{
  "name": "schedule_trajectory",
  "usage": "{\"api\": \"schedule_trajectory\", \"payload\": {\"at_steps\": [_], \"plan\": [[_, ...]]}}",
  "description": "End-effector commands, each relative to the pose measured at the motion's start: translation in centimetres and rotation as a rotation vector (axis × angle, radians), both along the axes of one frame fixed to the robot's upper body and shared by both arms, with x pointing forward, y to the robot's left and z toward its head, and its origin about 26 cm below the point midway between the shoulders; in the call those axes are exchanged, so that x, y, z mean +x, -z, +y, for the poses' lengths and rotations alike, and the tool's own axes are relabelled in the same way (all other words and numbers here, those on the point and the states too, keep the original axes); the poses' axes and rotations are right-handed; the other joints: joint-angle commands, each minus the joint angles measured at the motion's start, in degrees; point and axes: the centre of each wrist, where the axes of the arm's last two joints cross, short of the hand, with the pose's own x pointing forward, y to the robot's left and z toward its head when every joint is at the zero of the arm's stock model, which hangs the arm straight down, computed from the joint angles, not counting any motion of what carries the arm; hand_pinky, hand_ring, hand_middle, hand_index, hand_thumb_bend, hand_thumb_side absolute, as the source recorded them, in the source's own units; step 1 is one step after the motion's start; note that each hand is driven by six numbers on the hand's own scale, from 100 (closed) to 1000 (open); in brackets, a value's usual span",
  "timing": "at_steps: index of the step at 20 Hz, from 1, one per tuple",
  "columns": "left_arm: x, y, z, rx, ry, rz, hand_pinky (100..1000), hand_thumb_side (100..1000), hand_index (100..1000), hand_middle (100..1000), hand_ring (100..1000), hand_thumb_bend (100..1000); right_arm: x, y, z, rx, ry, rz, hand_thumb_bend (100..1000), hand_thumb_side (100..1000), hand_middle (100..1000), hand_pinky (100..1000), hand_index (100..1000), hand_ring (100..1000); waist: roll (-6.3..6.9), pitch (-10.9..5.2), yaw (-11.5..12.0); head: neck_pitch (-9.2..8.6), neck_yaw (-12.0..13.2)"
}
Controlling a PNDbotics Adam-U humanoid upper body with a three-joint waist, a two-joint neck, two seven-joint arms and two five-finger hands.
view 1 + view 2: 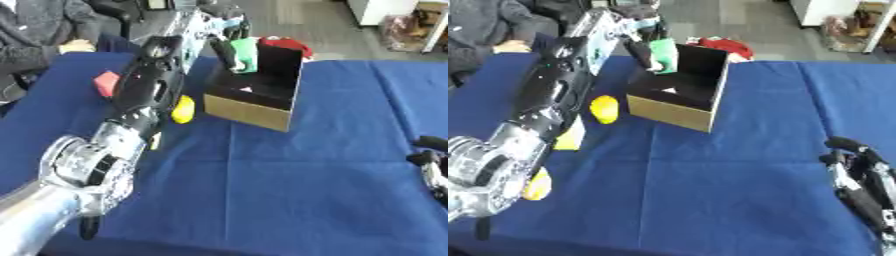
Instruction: Pick up objects on the table and place them in the box.
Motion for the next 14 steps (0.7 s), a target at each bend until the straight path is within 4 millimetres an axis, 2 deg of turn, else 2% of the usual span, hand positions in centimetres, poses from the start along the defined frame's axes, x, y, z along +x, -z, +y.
{"api": "schedule_trajectory", "payload": {"at_steps": [1, 3, 7, 11, 14], "plan": [[0.0, 0.1, -0.5, 0.040, 0.004, -0.026, 770, 269, 778, 585, 643, 232, 0.3, -0.7, 0.0, -0.004, -0.008, -0.022, 100, 419, 737, 760, 803, 669, -1.01, -0.88, -0.02, 0.23, -0.42], [0.0, 0.7, -0.5, 0.051, 0.014, -0.024, 801, 281, 883, 729, 716, 295, 0.3, -0.7, -0.1, -0.004, -0.007, -0.022, 100, 419, 737, 760, 803, 669, -1.03, -0.86, 0.04, 0.23, -0.51], [0.1, 0.5, 0.0, 0.063, 0.016, -0.045, 838, 295, 963, 850, 786, 401, 0.3, -0.7, 0.0, -0.004, -0.012, -0.020, 100, 419, 738, 760, 803, 669, -0.99, -0.93, 0.22, 0.23, -0.63], [0.2, -0.5, 0.8, 0.059, 0.002, -0.096, 854, 283, 998, 914, 816, 444, 0.3, -0.7, 0.0, -0.006, -0.011, -0.019, 100, 419, 738, 760, 804, 669, -0.99, -1.02, 0.24, 0.23, -0.60], [0.2, -2.2, 2.2, 0.043, -0.027, -0.152, 844, 261, 971, 876, 798, 393, 0.3, -0.6, -0.1, -0.007, -0.011, -0.018, 100, 420, 738, 761, 804, 669, -0.91, -1.11, 0.27, 0.23, -0.54]]}}
